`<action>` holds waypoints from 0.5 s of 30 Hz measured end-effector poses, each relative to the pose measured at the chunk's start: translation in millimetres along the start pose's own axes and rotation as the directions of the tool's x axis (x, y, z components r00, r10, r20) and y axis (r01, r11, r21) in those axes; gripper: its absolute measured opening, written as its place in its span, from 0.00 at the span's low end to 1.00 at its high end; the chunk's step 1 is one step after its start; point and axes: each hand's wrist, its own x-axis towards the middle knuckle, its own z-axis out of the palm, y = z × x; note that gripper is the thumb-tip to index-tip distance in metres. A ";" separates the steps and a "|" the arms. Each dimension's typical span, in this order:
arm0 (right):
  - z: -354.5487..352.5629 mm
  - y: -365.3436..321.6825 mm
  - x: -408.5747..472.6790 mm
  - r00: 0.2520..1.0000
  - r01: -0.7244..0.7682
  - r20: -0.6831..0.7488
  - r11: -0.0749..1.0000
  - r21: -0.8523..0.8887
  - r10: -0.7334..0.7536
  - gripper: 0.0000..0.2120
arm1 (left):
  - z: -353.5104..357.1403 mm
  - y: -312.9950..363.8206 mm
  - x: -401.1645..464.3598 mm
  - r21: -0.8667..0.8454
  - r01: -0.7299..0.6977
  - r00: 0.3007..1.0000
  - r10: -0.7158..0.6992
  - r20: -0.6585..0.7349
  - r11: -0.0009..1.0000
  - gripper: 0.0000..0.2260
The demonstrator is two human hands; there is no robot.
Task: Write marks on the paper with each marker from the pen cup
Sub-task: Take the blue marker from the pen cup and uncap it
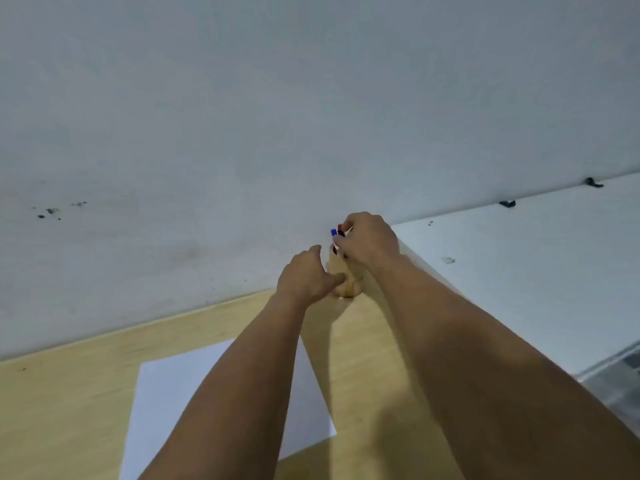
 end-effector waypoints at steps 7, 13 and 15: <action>26.7 6.1 23.1 0.998 0.060 -0.006 0.995 -0.079 -0.061 0.17 | 36.7 -1.2 28.8 -0.207 0.027 0.998 -0.040 -0.056 0.978 0.34; 33.1 8.3 28.5 1.000 -0.007 -0.012 1.000 0.004 0.007 0.06 | 45.2 -5.5 31.1 -0.244 0.019 0.994 -0.045 -0.104 0.970 0.31; 32.9 8.0 28.3 0.998 -0.067 -0.004 0.992 0.106 0.068 0.04 | 44.8 -7.1 30.3 -0.244 0.026 0.992 -0.056 -0.114 0.970 0.27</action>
